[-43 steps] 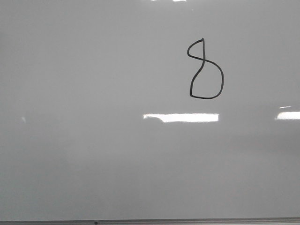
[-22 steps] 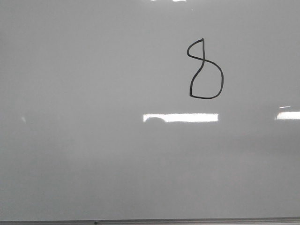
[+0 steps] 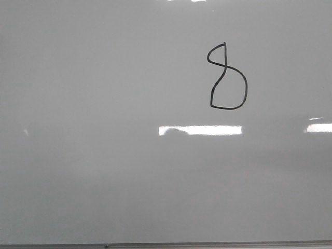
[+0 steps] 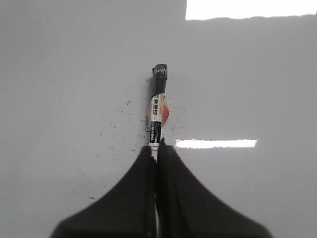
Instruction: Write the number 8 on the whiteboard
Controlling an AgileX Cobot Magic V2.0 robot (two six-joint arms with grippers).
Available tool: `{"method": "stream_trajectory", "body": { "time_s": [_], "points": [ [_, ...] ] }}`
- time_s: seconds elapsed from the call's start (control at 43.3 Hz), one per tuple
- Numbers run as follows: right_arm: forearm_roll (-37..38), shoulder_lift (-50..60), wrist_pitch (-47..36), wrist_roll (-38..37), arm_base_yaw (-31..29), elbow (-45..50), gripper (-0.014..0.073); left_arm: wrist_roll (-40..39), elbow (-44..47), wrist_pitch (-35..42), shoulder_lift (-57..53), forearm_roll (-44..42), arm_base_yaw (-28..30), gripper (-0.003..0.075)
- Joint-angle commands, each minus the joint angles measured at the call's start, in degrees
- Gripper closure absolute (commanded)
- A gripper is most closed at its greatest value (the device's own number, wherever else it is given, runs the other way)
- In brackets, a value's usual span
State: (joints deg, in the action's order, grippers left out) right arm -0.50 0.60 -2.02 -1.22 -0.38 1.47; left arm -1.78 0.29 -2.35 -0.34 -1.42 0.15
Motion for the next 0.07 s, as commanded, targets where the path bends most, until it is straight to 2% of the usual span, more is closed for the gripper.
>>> {"method": "stream_trajectory", "body": {
  "time_s": [0.0, 0.046],
  "points": [
    [0.0, 1.03, -4.46, -0.08, 0.07, -0.09, 0.07, -0.02, 0.93, 5.04, -0.71, 0.51, -0.45, 0.0741],
    [0.0, 1.03, -4.46, -0.08, 0.07, -0.09, 0.07, -0.02, 0.93, 5.04, -0.71, 0.51, -0.45, 0.0741]
  ]
}}
